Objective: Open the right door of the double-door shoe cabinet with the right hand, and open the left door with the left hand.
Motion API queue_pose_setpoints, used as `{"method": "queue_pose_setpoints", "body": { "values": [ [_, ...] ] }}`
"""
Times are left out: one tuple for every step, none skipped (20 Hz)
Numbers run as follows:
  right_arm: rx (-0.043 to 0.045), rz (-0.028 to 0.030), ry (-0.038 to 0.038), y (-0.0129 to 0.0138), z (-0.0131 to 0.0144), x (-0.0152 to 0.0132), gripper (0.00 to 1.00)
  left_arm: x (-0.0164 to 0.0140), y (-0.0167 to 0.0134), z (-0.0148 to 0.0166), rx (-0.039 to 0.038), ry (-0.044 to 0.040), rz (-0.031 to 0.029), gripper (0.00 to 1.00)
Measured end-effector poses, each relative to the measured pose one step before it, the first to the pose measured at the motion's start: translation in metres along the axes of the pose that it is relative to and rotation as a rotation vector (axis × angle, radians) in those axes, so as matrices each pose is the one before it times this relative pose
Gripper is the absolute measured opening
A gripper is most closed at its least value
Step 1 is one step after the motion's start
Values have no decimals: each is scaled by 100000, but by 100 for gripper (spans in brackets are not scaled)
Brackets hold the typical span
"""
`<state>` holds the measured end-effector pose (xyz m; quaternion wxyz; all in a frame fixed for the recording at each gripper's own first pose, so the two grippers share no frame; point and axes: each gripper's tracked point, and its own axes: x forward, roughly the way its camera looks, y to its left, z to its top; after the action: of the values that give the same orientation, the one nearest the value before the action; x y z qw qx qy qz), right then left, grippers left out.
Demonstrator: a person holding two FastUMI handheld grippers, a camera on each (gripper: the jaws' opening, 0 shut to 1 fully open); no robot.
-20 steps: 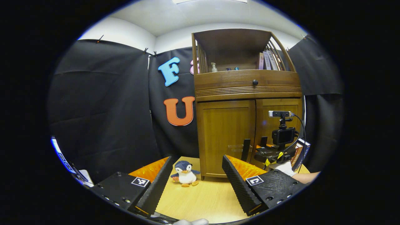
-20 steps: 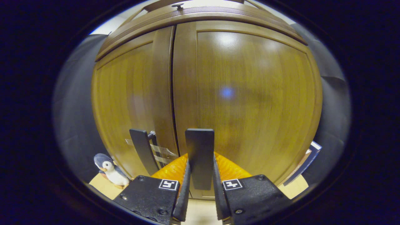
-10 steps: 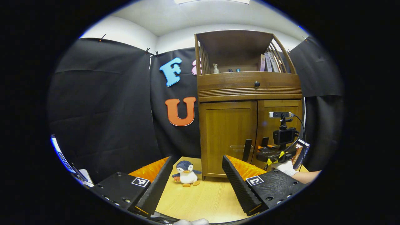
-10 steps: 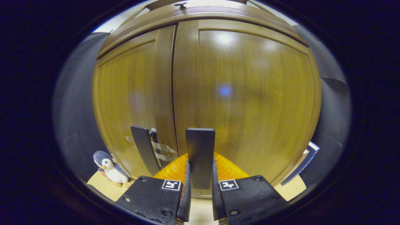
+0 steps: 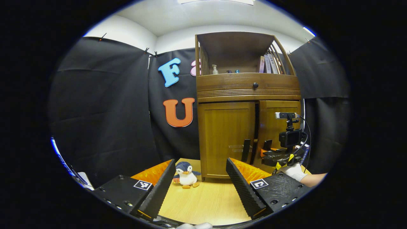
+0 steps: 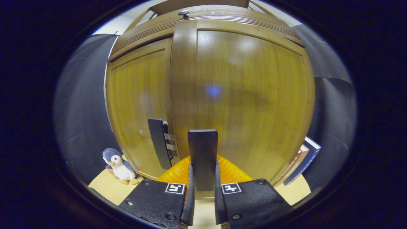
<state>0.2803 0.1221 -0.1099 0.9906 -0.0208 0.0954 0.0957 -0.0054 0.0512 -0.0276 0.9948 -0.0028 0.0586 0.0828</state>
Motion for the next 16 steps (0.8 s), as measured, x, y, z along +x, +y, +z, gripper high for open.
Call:
{"method": "queue_pose_setpoints", "body": {
  "values": [
    [-371,75,-30,-177,-316,-952,29,-191,-14,-21,6,-154,-559,96],
    [-249,-27,133,-257,-388,-624,29,-105,-14,-35,-66,95,-649,96],
    [191,54,163,-211,-234,-810,29,-193,-61,-5,-128,26,-724,96],
    [534,33,128,-167,-244,-736,28,-76,-92,-74,-98,93,-794,96],
    [363,169,249,-238,-211,-807,28,-149,-76,-71,-139,131,-798,96],
    [22,20,294,-379,-198,-741,28,-135,-233,-148,-59,-41,-1124,96],
    [65,-171,179,-350,-117,-788,28,-214,-125,-2,263,-102,-804,96],
    [170,-348,146,-256,-129,-746,28,-90,-64,-39,508,-102,-752,96],
    [371,-645,197,-290,-38,-532,28,-144,-128,-39,391,13,-782,96],
    [56,-799,69,-331,-300,-613,28,-234,-176,-28,223,-116,-883,96],
    [79,-652,75,-239,-132,-448,28,-56,-124,-7,78,-135,-887,96],
    [261,-723,74,-281,-345,-643,28,-179,-83,-59,90,-139,-1011,96],
    [216,-689,35,-421,-120,-726,28,-72,-171,12,79,-110,-896,96],
    [219,-802,85,-413,-324,-559,28,-61,-164,-187,9,122,-955,96],
    [246,-957,-154,-529,-136,-685,28,-15,-246,-124,-139,108,-1160,96],
    [197,-1153,-129,-557,-168,-730,27,-107,-222,12,-124,100,-1268,96]
  ]
}}
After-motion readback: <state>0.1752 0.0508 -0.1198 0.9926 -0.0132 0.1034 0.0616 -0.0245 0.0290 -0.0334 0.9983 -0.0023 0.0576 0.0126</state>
